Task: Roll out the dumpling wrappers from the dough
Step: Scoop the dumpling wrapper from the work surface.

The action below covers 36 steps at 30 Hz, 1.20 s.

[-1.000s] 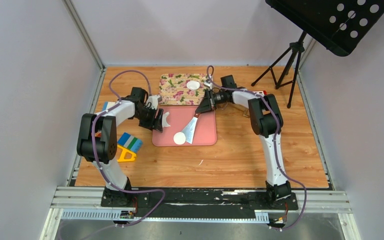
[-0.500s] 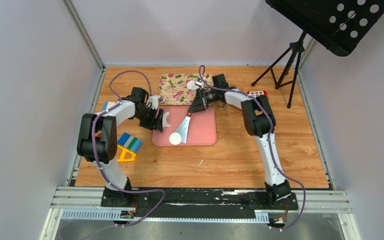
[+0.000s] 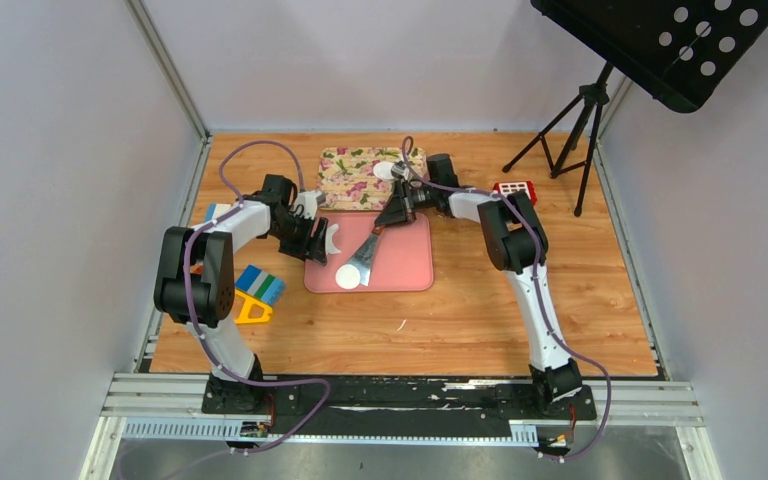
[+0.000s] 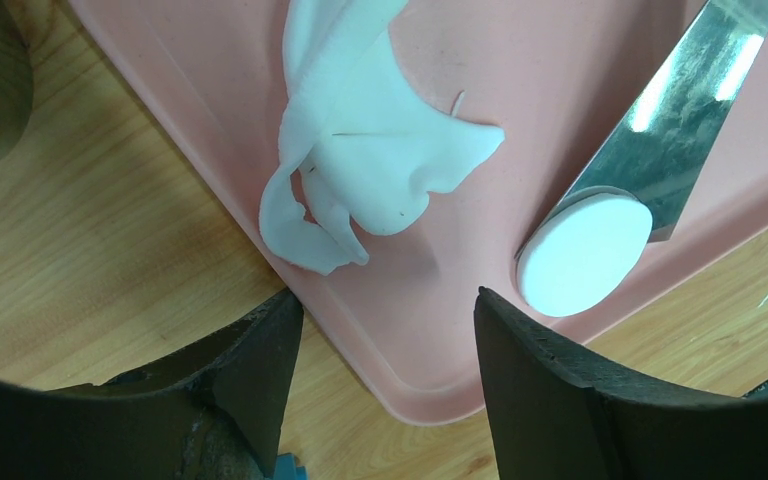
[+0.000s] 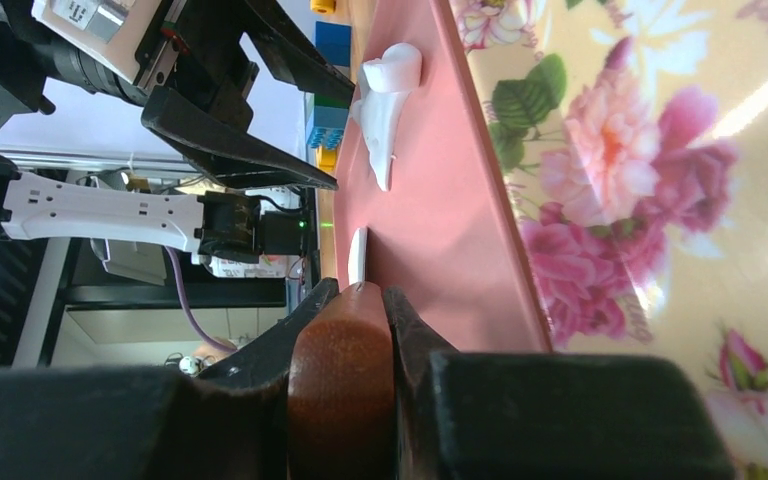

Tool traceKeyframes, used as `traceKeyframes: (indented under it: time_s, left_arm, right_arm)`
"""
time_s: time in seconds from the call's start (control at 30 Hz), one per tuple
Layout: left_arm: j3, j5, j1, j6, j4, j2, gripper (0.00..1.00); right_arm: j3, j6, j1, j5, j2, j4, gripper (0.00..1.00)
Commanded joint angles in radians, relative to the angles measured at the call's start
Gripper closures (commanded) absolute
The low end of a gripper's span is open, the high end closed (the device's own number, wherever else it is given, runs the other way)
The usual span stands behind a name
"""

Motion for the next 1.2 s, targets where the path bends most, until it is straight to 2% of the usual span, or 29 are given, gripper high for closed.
traceKeyframes:
  time_s: [0.0, 0.13, 0.37, 0.57, 0.8, 1.17]
  left_arm:
    - [0.007, 0.019, -0.003, 0.024, -0.007, -0.024, 0.28]
    - [0.009, 0.021, 0.005, 0.025, -0.011, -0.025, 0.28]
    - [0.009, 0.027, 0.021, 0.022, -0.01, -0.022, 0.28]
    - [0.012, 0.043, 0.044, 0.02, -0.013, -0.031, 0.28]
    - [0.012, 0.052, 0.072, 0.019, -0.014, -0.048, 0.27]
    - [0.012, 0.06, 0.094, 0.021, -0.016, -0.068, 0.27]
  right_arm:
    - [-0.031, 0.157, -0.011, 0.005, 0.022, 0.296, 1.0]
    - [-0.03, 0.184, -0.025, 0.014, 0.026, 0.32, 1.0]
    - [-0.084, 0.333, -0.051, 0.023, 0.015, 0.49, 1.0]
    - [-0.125, 0.363, -0.077, 0.031, -0.01, 0.508, 1.0]
    - [-0.242, 0.565, -0.094, 0.051, -0.023, 0.732, 1.0]
    - [-0.315, 0.666, -0.13, 0.087, -0.105, 0.825, 1.0]
